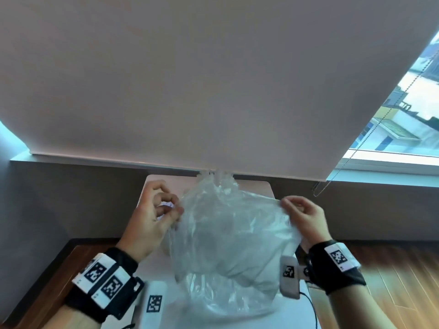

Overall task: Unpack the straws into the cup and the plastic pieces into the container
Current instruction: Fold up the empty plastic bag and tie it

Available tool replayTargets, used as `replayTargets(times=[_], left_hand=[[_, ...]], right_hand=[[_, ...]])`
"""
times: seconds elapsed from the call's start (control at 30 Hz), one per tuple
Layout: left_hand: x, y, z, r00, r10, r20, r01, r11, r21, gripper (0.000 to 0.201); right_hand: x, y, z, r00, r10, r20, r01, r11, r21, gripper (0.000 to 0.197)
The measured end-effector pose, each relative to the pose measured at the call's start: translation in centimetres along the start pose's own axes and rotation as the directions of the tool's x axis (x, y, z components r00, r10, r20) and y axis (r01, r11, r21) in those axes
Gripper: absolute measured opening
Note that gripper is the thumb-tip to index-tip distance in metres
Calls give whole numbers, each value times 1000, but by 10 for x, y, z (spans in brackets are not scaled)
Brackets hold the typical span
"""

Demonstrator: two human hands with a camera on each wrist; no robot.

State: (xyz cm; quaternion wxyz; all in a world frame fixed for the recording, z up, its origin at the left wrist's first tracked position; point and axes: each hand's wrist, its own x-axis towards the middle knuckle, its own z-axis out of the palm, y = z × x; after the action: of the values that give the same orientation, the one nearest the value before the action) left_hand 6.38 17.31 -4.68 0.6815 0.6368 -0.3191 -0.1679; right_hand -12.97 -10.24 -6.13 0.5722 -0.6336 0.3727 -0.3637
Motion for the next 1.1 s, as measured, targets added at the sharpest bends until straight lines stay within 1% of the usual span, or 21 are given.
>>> replayTargets(times=[0.03, 0.07, 0.13, 0.2, 0.23, 0.3, 0.33, 0.37, 0.4, 0.47, 0.53, 0.57, 0.63, 0.73, 0.8, 0.83, 0.9, 0.93, 1.0, 1.03, 1.1], left_hand=[[3, 2, -2, 1000, 7, -6, -7, 1000, 18, 35], [6, 2, -2, 1000, 9, -6, -9, 998, 59, 35], [10, 1, 1, 999, -5, -32, 9, 994, 112, 41], [12, 1, 10, 997, -49, -58, 55, 993, 103, 39], [12, -1, 15, 996, -73, -54, 79, 990, 114, 37], [11, -7, 22, 990, -137, -41, 141, 982, 121, 30], [10, -9, 24, 983, -181, -26, 183, 980, 77, 22], [9, -9, 25, 974, -226, 17, 225, 973, 39, 22], [9, -10, 25, 966, -250, 73, 248, 968, 37, 39], [8, -10, 25, 942, -277, 191, 267, 961, 76, 70], [11, -6, 25, 926, -275, 258, 266, 961, 70, 83], [13, -4, 24, 929, -256, 268, 242, 966, 85, 86], [17, 1, 20, 939, -223, 262, 173, 964, 201, 91], [22, 3, 21, 955, -186, 231, 92, 926, 366, 92], [22, 3, 35, 973, -126, 192, 26, 891, 453, 91], [22, 4, 47, 982, -79, 170, -16, 870, 493, 91], [19, 6, 73, 992, -10, 125, -60, 836, 545, 90], [18, 6, 85, 994, 14, 110, -73, 830, 553, 89], [16, 7, 109, 990, 63, 127, -121, 839, 530, 86], [15, 8, 119, 985, 85, 152, -150, 857, 493, 82], [15, 14, 134, 979, 83, 187, -148, 918, 369, 74]], right_hand=[[6, -5, -6, 999, 20, -48, -16, 995, 100, 16], [11, -8, -12, 997, 69, -39, -58, 969, 240, 25], [10, -3, -17, 976, 182, 117, -214, 881, 422, 53], [-6, 12, -14, 895, 306, 324, -417, 830, 370, 77], [-16, 21, -12, 837, 360, 412, -500, 810, 307, 79], [-32, 30, -8, 727, 424, 541, -612, 757, 228, 72], [-34, 34, -9, 693, 421, 585, -640, 733, 230, 72], [-34, 34, -10, 688, 400, 606, -638, 730, 243, 74], [-32, 34, -13, 703, 361, 612, -616, 740, 270, 76], [-26, 27, -16, 763, 294, 575, -527, 798, 291, 70], [-18, 18, -23, 792, 258, 553, -465, 841, 275, 67], [-12, 16, -28, 804, 264, 532, -447, 859, 249, 66], [-1, 12, -37, 852, 278, 444, -368, 921, 131, 59], [10, 6, -41, 925, 218, 311, -209, 976, -63, 49], [11, 0, -33, 977, 100, 186, -51, 967, -251, 61], [10, -6, -27, 994, -19, 109, 60, 918, -391, 66], [2, -17, -17, 966, -247, 82, 249, 785, -568, 74], [-7, -25, -11, 947, -295, 128, 311, 742, -594, 76], [-24, -36, 2, 894, -303, 331, 446, 682, -580, 79], [-34, -41, 8, 844, -274, 462, 511, 674, -533, 80], [-48, -42, 13, 708, -186, 681, 583, 698, -416, 83]])
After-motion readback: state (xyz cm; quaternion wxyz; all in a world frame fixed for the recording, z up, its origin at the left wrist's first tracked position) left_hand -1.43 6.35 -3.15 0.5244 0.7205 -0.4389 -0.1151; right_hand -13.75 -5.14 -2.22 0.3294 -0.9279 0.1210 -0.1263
